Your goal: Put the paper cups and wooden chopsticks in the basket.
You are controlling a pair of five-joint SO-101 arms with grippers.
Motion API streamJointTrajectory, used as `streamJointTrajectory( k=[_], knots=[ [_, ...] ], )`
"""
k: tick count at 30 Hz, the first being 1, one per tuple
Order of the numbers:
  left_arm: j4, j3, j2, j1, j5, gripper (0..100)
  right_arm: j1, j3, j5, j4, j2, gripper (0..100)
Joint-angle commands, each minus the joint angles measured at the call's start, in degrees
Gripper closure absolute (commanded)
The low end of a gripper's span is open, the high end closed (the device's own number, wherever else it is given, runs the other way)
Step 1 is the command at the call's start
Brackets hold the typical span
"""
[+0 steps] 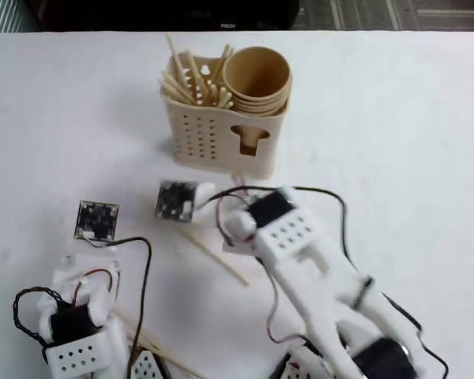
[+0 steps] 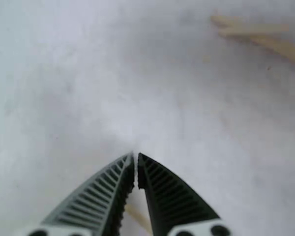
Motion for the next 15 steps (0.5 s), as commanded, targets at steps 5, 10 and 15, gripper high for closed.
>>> streamJointTrajectory(
  k=[5,10,15],
  knots=[
    [0.44,-0.26,-0.40,-0.13,0.62,96,3.38,-2.02,-6.51,0.40,-18.42,98.0],
    [0.44,-0.26,-0.40,-0.13,0.62,96,2.95,-2.02,-10.02,0.22,-27.82,98.0],
    [0.44,-0.26,-0.40,-0.13,0.62,96,2.95,-2.02,-13.54,0.04,-35.21,98.0]
  ],
)
